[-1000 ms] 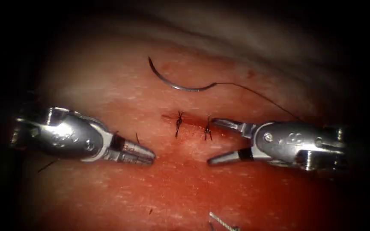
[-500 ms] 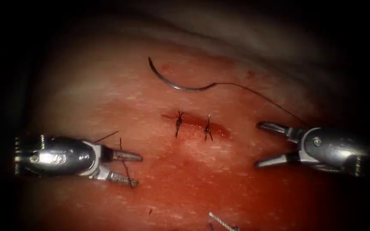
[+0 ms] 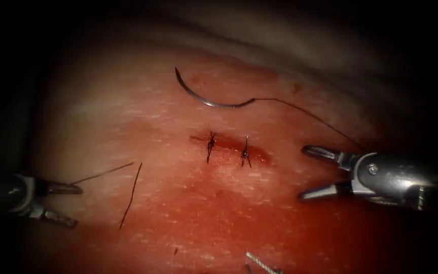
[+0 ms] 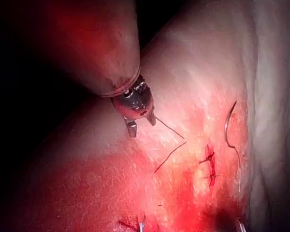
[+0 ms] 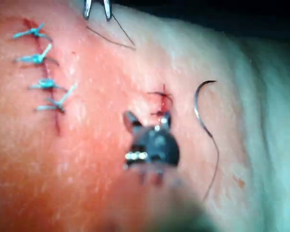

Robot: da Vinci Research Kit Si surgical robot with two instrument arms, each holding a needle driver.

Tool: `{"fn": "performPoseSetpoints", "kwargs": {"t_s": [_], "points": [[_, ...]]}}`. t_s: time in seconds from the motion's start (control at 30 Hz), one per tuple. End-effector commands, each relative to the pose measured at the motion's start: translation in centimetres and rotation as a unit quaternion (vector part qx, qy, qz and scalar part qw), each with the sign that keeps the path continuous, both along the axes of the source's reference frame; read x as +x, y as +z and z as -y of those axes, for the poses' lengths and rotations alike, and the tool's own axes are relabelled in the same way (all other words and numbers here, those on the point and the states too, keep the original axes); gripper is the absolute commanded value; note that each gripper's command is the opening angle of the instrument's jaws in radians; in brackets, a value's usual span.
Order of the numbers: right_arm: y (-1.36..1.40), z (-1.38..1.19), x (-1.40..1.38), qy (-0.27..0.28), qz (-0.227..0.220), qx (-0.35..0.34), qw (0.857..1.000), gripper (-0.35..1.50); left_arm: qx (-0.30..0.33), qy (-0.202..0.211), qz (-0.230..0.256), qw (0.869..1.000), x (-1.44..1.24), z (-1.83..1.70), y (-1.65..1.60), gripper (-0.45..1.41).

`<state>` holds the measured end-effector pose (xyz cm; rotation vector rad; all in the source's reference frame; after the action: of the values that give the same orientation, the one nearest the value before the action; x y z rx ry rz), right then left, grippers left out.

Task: Wound Closure

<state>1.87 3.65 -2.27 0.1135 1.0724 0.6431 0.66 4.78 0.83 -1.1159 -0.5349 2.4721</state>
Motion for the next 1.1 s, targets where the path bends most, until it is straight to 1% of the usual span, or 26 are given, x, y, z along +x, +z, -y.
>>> {"fn": "performPoseSetpoints", "kwargs": {"t_s": [0.03, 0.1, 0.13, 0.2, 0.23, 0.3, 0.33, 0.47, 0.5, 0.6, 0.63, 0.73, 0.77, 0.83, 0.87, 0.9, 0.93, 0.97, 1.0, 1.03, 1.07, 1.1], "points": [[0.02, 0.00, 0.08, -0.001, 0.000, 0.001, 1.000, 1.48, 0.012, -0.014, -0.004, 1.000, -0.06, -0.08, -0.07, 0.71], [0.01, -0.02, 0.09, 0.000, 0.001, 0.002, 1.000, 1.48, 0.009, -0.028, 0.014, 0.999, -0.09, -0.24, -0.21, 0.70], [-0.01, -0.07, 0.11, 0.003, 0.002, 0.007, 1.000, 1.46, 0.004, -0.048, 0.038, 0.998, -0.15, -0.38, -0.38, 0.70], [-0.05, -0.13, 0.13, 0.005, 0.004, 0.010, 1.000, 1.46, 0.004, -0.064, 0.052, 0.997, -0.21, -0.47, -0.52, 0.70], [-0.09, -0.20, 0.16, 0.008, 0.004, 0.013, 1.000, 1.46, 0.009, -0.075, 0.066, 0.995, -0.28, -0.55, -0.66, 0.69], [-0.13, -0.26, 0.18, 0.013, 0.002, 0.014, 1.000, 1.46, 0.010, -0.087, 0.077, 0.993, -0.37, -0.63, -0.79, 0.69], [-0.21, -0.32, 0.21, 0.014, 0.000, 0.018, 1.000, 1.46, 0.008, -0.110, 0.096, 0.989, -0.53, -0.77, -0.93, 0.70], [-0.30, -0.34, 0.24, 0.007, -0.007, 0.024, 1.000, 1.43, 0.001, -0.139, 0.121, 0.983, -0.81, -0.98, -0.97, 0.70], [-0.33, -0.33, 0.27, 0.005, -0.010, 0.025, 1.000, 1.41, -0.013, -0.142, 0.123, 0.982, -0.96, -1.09, -0.92, 0.70], [-0.34, -0.32, 0.32, 0.000, -0.017, 0.027, 0.999, 1.38, -0.030, -0.142, 0.119, 0.982, -1.14, -1.19, -0.77, 0.69], [-0.33, -0.32, 0.34, 0.000, -0.017, 0.027, 0.999, 1.38, -0.034, -0.145, 0.116, 0.982, -1.23, -1.23, -0.62, 0.69], [-0.32, -0.31, 0.37, 0.001, -0.017, 0.026, 1.000, 1.38, -0.047, -0.143, 0.113, 0.982, -1.25, -1.23, -0.39, 0.69], [-0.32, -0.31, 0.37, 0.001, -0.017, 0.026, 1.000, 1.38, -0.060, -0.142, 0.100, 0.983, -1.21, -1.23, -0.21, 0.69], [-0.32, -0.31, 0.38, 0.002, -0.018, 0.026, 1.000, 1.38, -0.057, -0.126, 0.077, 0.987, -1.13, -1.20, 0.04, 0.69], [-0.32, -0.31, 0.39, 0.003, -0.017, 0.026, 1.000, 1.38, -0.045, -0.125, 0.065, 0.989, -1.09, -1.19, 0.14, 0.68], [-0.32, -0.31, 0.41, 0.003, -0.017, 0.025, 1.000, 1.38, -0.028, -0.124, 0.044, 0.991, -1.02, -1.17, 0.37, 0.68], [-0.32, -0.30, 0.42, 0.004, -0.017, 0.025, 1.000, 1.38, -0.018, -0.128, 0.036, 0.991, -0.99, -1.17, 0.47, 0.68], [-0.32, -0.30, 0.42, 0.004, -0.017, 0.025, 1.000, 1.38, 0.031, -0.142, 0.037, 0.989, -0.92, -1.15, 0.72, 0.68], [-0.32, -0.30, 0.42, 0.004, -0.017, 0.025, 1.000, 1.38, 0.064, -0.152, 0.041, 0.985, -0.88, -1.14, 0.85, 0.68], [-0.32, -0.29, 0.42, 0.004, -0.017, 0.025, 1.000, 1.38, 0.093, -0.160, 0.043, 0.982, -0.85, -1.12, 0.94, 0.68], [-0.33, -0.29, 0.42, 0.004, -0.018, 0.024, 1.000, 1.38, 0.158, -0.175, 0.047, 0.971, -0.80, -1.06, 1.09, 0.68], [-0.33, -0.28, 0.42, 0.004, -0.019, 0.024, 1.000, 1.38, 0.211, -0.181, 0.049, 0.959, -0.76, -1.01, 1.20, 0.68]]}}
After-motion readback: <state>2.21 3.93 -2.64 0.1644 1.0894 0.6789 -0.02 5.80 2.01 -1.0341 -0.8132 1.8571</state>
